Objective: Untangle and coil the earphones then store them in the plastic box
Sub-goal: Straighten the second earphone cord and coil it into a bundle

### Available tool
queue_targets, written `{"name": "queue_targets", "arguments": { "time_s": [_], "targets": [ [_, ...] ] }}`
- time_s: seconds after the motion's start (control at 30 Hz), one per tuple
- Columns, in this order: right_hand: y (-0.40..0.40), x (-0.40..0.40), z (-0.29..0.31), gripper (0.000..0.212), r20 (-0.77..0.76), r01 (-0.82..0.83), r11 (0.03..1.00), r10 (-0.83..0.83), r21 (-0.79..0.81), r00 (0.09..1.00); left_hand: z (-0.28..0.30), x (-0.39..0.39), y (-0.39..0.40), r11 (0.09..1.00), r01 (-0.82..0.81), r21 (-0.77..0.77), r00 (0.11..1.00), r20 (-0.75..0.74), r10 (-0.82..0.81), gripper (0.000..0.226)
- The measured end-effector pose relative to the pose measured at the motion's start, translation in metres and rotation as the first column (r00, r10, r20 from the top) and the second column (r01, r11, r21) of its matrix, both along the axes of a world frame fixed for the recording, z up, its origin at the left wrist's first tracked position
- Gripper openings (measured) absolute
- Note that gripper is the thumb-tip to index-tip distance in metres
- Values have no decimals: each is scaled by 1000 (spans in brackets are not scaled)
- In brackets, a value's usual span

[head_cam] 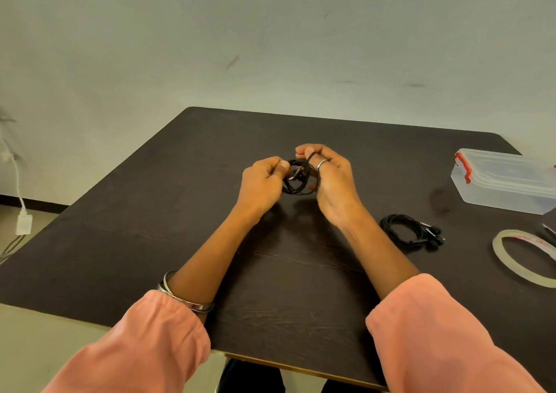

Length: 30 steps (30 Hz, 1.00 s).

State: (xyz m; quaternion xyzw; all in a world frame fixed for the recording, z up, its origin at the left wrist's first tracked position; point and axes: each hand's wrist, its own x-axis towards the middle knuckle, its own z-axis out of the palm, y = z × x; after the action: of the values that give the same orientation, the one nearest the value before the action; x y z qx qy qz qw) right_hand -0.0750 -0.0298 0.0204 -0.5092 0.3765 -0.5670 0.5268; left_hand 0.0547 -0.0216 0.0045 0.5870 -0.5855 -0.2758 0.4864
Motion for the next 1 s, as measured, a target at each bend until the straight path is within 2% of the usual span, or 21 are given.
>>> {"name": "queue_targets", "arguments": {
  "time_s": [0.1, 0.17, 0.27, 0.37, 0.5, 0.53, 0.6, 0.67, 0.73, 0.9, 1.0],
  "targets": [
    [-3, -3, 4, 23, 198, -22, 964, -32, 264, 980, 3, 0, 2, 998, -28, -57, 973, 228, 41, 30],
    [-5, -9, 6, 25, 222, -41, 953, -28, 299, 975, 3, 4, 0, 998, -52, -41, 972, 228, 60, 31],
    [-9, -17, 5, 16, 135, -39, 956, 0, 290, 991, 3, 7, -3, 998, -23, 61, 996, -87, 28, 34],
    [-11, -22, 4, 21, 142, -60, 940, 12, 337, 990, 5, 11, -6, 993, 71, 90, 911, -412, -27, 33],
    [-12, -25, 3, 53, 190, -92, 938, 29, 335, 981, 9, 22, -9, 989, 107, 97, 774, -633, -22, 30],
    [-13, -25, 3, 62, 157, -96, 944, 48, 316, 987, 11, 22, -9, 987, 117, 108, 735, -678, -13, 30],
    [-13, -27, 2, 69, -12, -95, 964, 101, 248, 995, 13, 21, -8, 983, 132, 126, 671, -742, 5, 31],
    [-13, -27, 4, 60, -238, -107, 983, 141, 151, 961, 15, 19, -7, 978, 152, 143, 642, -767, 12, 30],
    [-10, -23, 4, 47, -365, -125, 990, 141, 69, 920, 16, 18, -4, 963, 211, 170, 651, -759, -9, 30],
    [-2, -8, -2, 43, -407, -202, 979, 180, -10, 896, 16, 15, 3, 950, 268, 162, 779, -616, -115, 24],
    [-3, -11, 0, 37, -343, -161, 987, 151, -2, 927, 17, 13, 4, 952, 255, 172, 804, -585, -110, 19]
  ]
}}
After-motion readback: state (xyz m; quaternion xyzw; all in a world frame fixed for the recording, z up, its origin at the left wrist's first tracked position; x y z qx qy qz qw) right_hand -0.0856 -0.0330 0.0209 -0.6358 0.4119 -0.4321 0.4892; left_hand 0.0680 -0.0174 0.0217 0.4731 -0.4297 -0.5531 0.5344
